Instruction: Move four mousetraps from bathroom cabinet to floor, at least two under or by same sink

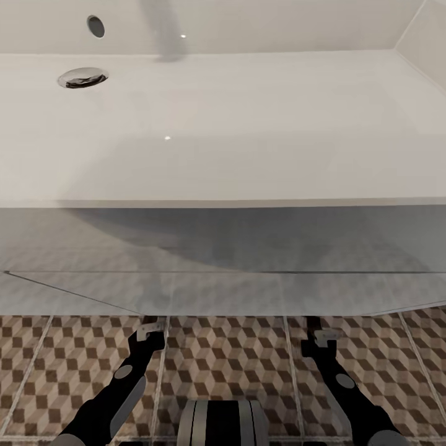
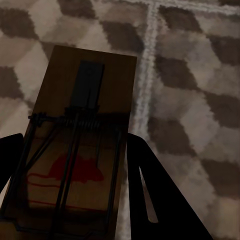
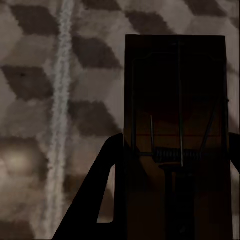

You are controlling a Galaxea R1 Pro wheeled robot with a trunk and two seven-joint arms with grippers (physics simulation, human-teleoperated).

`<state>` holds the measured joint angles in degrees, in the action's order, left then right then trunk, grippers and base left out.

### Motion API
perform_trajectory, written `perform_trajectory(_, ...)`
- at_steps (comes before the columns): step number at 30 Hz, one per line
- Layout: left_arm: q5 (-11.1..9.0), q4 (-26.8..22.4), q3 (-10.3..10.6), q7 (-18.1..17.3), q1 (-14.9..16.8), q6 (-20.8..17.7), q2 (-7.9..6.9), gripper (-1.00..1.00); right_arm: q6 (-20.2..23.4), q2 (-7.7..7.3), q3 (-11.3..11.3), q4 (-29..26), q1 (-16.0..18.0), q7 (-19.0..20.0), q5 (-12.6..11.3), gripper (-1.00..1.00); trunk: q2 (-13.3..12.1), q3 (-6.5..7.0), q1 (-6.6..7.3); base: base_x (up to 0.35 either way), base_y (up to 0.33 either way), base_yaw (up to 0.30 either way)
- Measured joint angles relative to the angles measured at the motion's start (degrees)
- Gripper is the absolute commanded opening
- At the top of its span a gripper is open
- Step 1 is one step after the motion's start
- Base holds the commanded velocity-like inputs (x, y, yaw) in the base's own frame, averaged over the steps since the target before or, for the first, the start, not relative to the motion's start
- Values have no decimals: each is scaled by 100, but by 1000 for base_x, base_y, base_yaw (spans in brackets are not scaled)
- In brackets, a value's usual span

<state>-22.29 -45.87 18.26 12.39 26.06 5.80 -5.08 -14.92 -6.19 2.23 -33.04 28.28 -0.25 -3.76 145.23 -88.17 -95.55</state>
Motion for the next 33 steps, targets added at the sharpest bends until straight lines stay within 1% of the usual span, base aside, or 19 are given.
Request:
perform_trajectory(2, 0, 4, 0, -1, 0, 0, 2, -100, 1, -2, -94, -3, 0, 14, 5, -100, 0, 0, 0, 0, 0, 0)
perform_trajectory(5, 0, 7, 6, -1, 0, 0, 6, -100, 5, -3, -128, 0, 0, 21, 23, -100, 0, 0, 0, 0, 0, 0)
perform_trajectory(24, 0, 8, 18, -10, 0, 0, 16, -100, 14, 7, -110, 5, 0, 40, 52, -100, 0, 0, 0, 0, 0, 0)
perform_trajectory(28, -1, 8, 23, 0, 0, 0, 19, -100, 11, 7, -111, 11, 0, 39, 50, -100, 5, -88, -11, 0, 0, 0)
perform_trajectory(33, 0, 8, 26, 1, 0, -3, 18, -100, 10, 7, -114, 12, 0, 40, 49, -100, 5, -89, -10, 0, 0, 0)
